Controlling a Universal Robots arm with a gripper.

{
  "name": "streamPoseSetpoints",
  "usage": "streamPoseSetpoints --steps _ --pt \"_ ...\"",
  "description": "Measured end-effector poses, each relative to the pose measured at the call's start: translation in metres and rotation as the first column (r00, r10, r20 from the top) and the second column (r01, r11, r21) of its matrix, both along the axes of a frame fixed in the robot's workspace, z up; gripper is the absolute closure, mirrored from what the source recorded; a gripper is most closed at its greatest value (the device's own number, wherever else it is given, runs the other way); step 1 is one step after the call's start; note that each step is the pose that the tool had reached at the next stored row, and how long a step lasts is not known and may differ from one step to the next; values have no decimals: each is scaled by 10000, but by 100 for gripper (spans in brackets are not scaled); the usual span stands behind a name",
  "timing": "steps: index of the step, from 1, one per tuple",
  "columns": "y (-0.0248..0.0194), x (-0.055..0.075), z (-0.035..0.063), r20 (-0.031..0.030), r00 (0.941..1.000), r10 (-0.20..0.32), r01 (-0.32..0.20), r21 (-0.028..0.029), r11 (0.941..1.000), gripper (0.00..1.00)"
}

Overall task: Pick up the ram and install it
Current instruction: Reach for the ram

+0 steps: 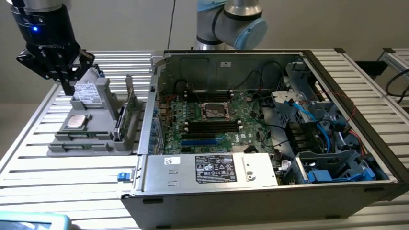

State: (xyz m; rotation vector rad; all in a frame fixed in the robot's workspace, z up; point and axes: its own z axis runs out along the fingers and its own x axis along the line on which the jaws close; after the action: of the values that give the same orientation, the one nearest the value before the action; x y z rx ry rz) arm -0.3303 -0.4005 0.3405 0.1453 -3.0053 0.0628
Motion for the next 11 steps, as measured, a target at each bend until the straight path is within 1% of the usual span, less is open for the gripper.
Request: streamPoseSetpoints --steps 3,4,5,6,9,11 --pt "-1 0 -34 -1 9993 386 -386 -1 9993 89" --pt "0 -26 -48 2 9992 409 -409 -2 9992 89" --pt "0 -61 -60 21 9992 411 -411 -4 9992 89" --pt "-1 -94 -69 60 9991 412 -412 -11 9991 89" --pt "0 -175 -101 220 9989 411 -411 -28 9992 89" --pt "2 -197 -122 297 9989 376 -375 -37 9993 89"
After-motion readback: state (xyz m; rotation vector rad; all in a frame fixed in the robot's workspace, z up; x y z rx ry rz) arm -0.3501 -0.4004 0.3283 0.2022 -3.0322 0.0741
